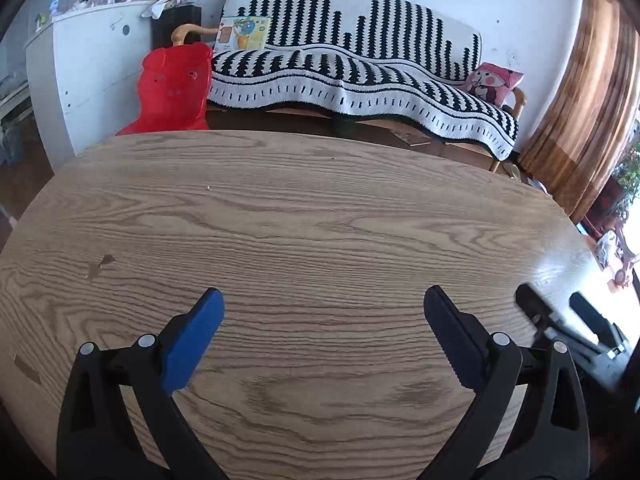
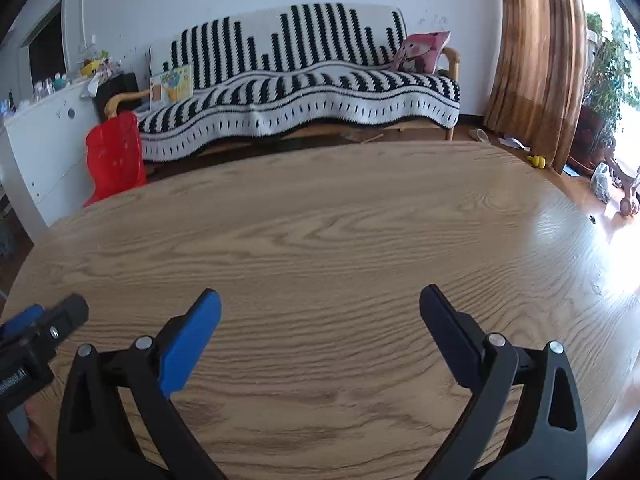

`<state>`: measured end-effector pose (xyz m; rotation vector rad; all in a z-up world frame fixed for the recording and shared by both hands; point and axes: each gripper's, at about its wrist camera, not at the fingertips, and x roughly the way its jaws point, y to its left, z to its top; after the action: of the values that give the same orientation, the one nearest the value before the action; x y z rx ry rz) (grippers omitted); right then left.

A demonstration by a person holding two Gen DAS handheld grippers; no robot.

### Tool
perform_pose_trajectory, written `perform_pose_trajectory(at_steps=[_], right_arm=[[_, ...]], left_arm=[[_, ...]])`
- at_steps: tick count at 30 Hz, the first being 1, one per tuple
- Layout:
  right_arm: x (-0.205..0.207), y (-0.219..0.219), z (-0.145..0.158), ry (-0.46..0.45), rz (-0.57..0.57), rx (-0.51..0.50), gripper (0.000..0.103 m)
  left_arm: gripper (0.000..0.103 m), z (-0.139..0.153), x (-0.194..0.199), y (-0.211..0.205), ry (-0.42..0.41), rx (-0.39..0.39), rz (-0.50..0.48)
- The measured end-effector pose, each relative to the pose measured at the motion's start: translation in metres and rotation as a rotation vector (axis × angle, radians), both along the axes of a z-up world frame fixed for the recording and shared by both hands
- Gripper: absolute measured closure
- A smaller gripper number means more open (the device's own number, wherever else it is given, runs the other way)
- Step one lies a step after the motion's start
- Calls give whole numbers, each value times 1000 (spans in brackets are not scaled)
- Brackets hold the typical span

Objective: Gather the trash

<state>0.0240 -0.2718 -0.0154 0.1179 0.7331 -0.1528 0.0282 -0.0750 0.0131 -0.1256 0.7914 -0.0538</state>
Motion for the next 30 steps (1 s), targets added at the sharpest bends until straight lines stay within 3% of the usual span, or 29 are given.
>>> perform_pose_trajectory(at_steps=[5, 11, 16, 24, 30], right_arm=[[-8, -4, -4, 11, 2, 8, 7], [-12, -17, -10, 45, 7, 54, 7], [-12, -16, -11, 49, 11, 64, 7], [-11, -13, -12, 58, 27, 78, 7], [-11, -19, -15, 64, -52, 71, 7]], left_arm=[[6, -7, 2, 2, 17, 9, 49], [6, -8, 5, -1, 19, 51, -28], [6, -7, 5, 1, 6, 68, -23], [6, -8, 7, 6, 29, -7, -42], [6, -12, 8, 6, 58, -51, -33]])
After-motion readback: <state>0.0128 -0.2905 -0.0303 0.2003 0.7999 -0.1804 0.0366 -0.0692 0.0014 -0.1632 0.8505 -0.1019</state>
